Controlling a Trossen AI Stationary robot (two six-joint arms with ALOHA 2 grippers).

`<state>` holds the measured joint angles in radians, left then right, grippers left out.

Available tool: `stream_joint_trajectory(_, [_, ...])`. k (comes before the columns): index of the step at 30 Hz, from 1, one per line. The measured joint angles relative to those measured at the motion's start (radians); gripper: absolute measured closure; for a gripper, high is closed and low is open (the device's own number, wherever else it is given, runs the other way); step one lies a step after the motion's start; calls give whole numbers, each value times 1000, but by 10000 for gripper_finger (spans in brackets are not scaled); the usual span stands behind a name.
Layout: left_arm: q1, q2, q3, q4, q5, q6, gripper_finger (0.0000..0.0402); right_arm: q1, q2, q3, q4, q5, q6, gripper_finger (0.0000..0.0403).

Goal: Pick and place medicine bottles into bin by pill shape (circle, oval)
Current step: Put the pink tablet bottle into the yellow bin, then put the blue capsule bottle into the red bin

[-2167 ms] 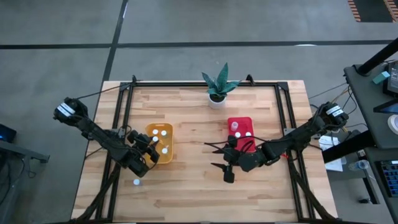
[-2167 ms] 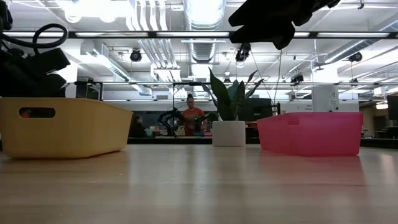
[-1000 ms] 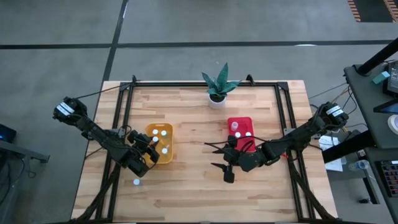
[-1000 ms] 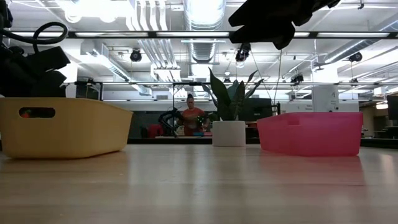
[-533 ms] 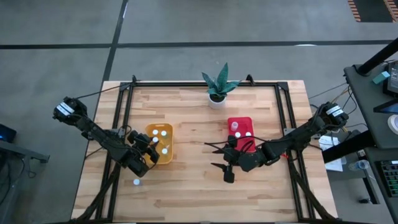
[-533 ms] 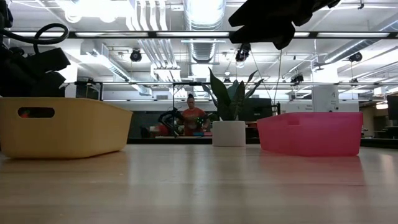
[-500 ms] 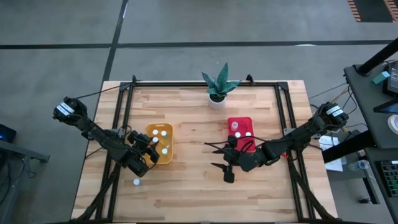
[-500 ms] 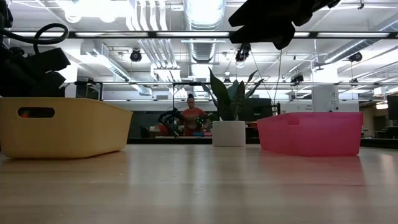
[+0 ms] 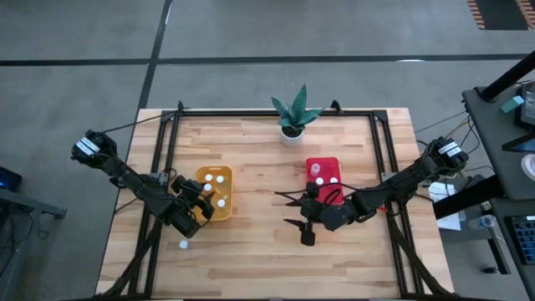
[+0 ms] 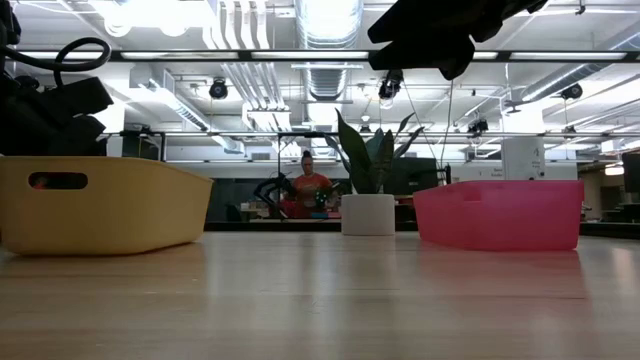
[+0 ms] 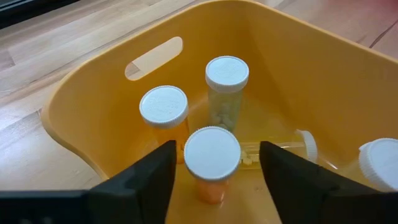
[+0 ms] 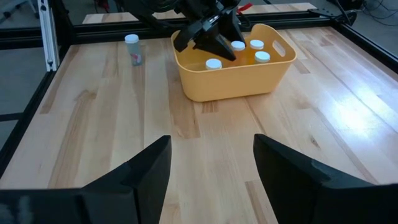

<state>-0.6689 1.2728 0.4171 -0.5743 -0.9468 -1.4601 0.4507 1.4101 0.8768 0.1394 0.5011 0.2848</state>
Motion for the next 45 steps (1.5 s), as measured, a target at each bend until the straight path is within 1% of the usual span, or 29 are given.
stream_joint_trajectory(3, [0, 0, 3, -7, 1, 2, 163, 0, 0, 0, 0, 0, 0, 183])
stream_joint_trajectory(6, [2, 0, 21, -29, 6, 32, 149, 0, 0, 0, 0, 0, 0, 183])
stream_joint_trajectory(10, [2, 0, 57, -92, 14, 37, 145, 0, 0, 0, 0, 0, 0, 183])
stream_joint_trajectory(14, [2, -2, 115, -197, 14, 38, 146, 0, 0, 0, 0, 0, 0, 183])
stream_joint_trajectory(16, [2, -9, 149, -236, 14, 68, 146, 0, 0, 0, 0, 0, 0, 183])
stream_joint_trajectory(19, [2, -19, 211, -243, 13, 170, 146, 0, 0, 0, 0, -1, 3, 183])
stream_joint_trajectory(23, [2, -26, 313, -241, 9, 351, 146, 0, 0, 0, 0, -2, 7, 183])
stream_joint_trajectory(30, [4, -26, 484, -208, 8, 638, 146, 0, 0, 0, -44, -7, 70, 183])
stream_joint_trajectory(32, [4, -26, 524, -192, 31, 695, 146, 0, 0, 0, -71, -12, 94, 183])
stream_joint_trajectory(35, [4, -26, 584, -183, 91, 736, 146, 0, -4, 0, -125, -13, 119, 183])
stream_joint_trajectory(41, [21, -26, 673, -166, 259, 738, 146, 0, -33, -1, -211, -13, 119, 183])
stream_joint_trajectory(45, [46, -26, 706, -166, 406, 702, 146, 1, -68, -1, -220, -13, 64, 183])
